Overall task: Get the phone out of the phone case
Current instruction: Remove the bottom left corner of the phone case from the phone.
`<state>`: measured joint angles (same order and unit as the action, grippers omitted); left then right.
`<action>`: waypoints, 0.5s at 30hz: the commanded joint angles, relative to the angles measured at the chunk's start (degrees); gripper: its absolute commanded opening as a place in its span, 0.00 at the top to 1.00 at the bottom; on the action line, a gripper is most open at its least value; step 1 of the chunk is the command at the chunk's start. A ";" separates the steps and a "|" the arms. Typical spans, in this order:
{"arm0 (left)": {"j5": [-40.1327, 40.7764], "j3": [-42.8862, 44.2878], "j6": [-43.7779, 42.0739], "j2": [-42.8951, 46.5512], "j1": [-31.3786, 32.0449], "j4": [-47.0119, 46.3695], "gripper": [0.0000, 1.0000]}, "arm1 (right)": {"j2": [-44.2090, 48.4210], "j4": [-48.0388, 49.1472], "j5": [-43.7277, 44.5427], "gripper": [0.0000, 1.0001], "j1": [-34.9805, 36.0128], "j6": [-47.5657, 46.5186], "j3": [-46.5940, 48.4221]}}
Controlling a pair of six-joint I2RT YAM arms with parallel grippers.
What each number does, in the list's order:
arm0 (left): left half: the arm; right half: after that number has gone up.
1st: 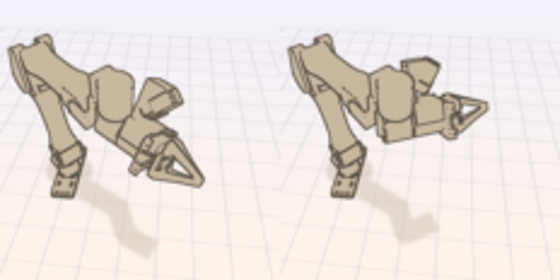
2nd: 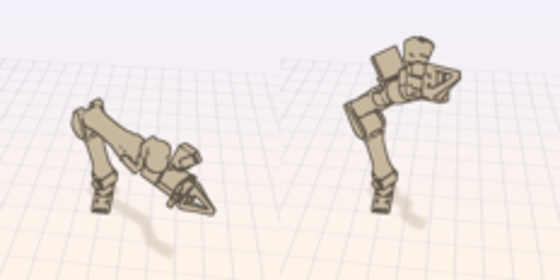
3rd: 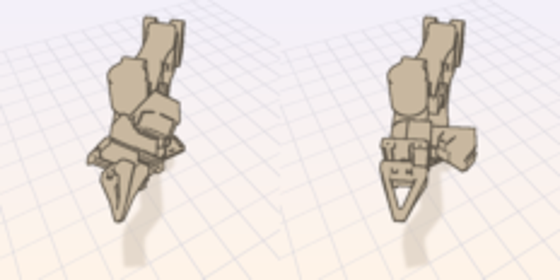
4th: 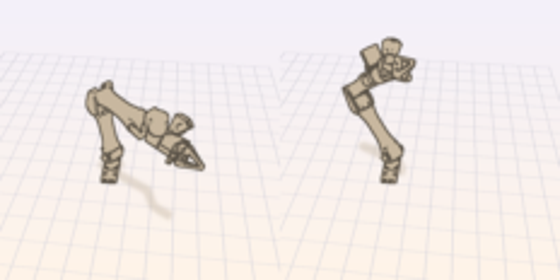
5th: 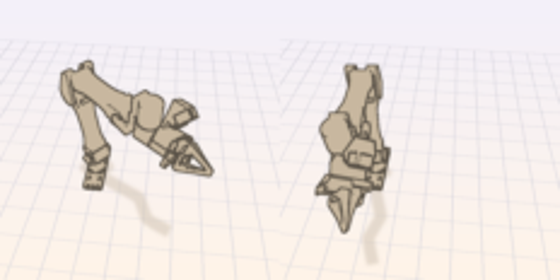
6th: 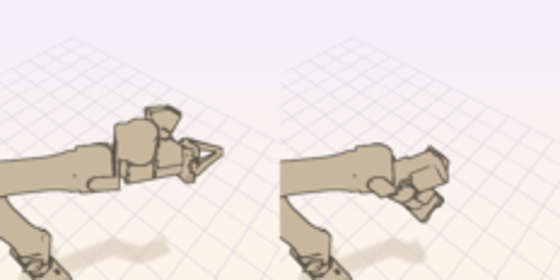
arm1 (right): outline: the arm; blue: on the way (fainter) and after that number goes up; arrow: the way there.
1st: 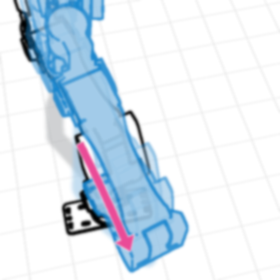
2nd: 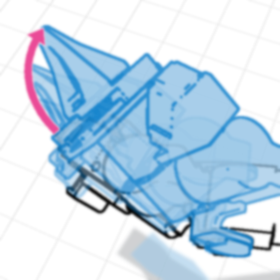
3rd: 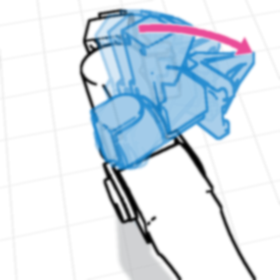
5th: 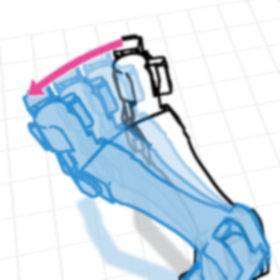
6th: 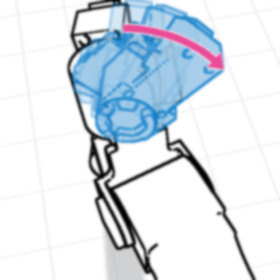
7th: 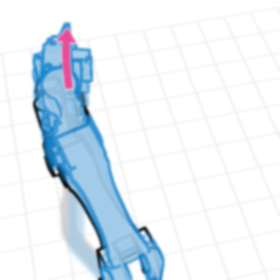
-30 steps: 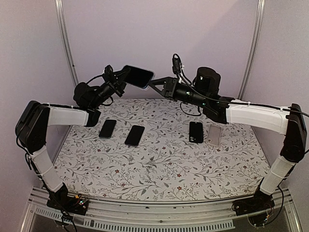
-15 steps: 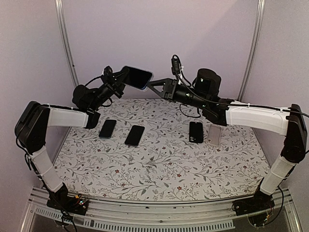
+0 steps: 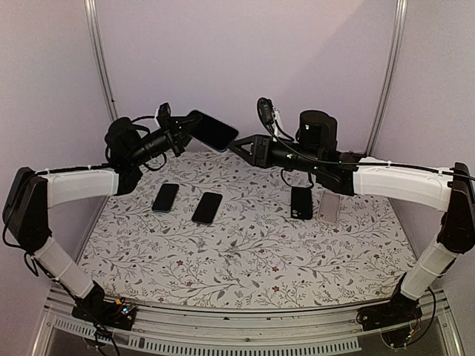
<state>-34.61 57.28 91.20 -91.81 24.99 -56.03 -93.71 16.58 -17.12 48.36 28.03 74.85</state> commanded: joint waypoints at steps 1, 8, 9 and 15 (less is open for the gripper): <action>-3.34 2.82 -15.47 7.68 3.56 19.50 1.00 | -0.22 0.37 -2.38 0.69 -1.71 1.19 -3.00; 1.86 0.79 -11.74 9.56 3.71 16.56 1.00 | 1.27 17.45 -13.66 0.55 -3.45 10.93 -8.20; 2.67 0.94 -11.52 9.81 3.93 16.68 1.00 | 1.33 19.26 -14.33 0.53 -3.47 11.82 -8.82; 6.80 1.67 -11.01 11.11 4.47 18.32 1.00 | 2.02 23.35 -15.78 0.36 -2.86 14.01 -10.36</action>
<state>-30.63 57.58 79.96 -83.24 28.45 -36.69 -93.69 33.30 -30.55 45.06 39.68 65.23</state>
